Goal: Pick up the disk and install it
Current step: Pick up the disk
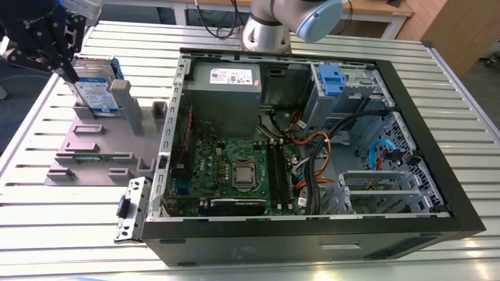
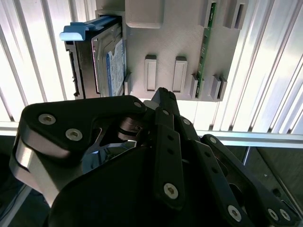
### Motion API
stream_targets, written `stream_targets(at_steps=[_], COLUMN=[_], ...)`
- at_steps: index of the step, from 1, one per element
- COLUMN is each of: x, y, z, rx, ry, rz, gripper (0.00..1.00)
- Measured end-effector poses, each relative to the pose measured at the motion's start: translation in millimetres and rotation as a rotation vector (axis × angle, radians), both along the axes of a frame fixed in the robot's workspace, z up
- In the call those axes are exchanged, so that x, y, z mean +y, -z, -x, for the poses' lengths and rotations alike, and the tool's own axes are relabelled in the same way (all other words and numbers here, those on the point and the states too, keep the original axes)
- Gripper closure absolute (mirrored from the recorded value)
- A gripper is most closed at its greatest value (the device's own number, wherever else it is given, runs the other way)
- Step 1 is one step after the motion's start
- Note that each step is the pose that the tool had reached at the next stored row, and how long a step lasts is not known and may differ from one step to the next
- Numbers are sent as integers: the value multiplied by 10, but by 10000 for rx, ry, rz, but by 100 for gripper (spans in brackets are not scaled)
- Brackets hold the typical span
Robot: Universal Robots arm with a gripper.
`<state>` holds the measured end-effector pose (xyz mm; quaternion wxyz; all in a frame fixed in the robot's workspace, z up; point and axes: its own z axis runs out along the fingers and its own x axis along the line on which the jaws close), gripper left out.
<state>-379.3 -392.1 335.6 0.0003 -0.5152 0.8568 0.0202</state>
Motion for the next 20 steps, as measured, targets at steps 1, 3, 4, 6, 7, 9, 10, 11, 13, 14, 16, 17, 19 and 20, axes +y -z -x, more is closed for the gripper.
stream_targets(at_steps=[1,3,4,6,7,9,10,11,13,14,16,17,19,20], x=[0,0,0,0,0,0,0,0,0,0,0,0,0,0], y=[0,0,0,0,0,0,0,0,0,0,0,0,0,0], z=[0,0,0,0,0,0,0,0,0,0,0,0,0,0], rx=[0,0,0,0,0,0,0,0,0,0,0,0,0,0], ry=[-8,-26,-36,-53,-62,-79,-87,-96,-113,-121,-138,-146,-164,-172], rz=[0,0,0,0,0,0,0,0,0,0,0,0,0,0], gripper=[89,89,89,89,89,89,89,89,89,89,89,89,89,89])
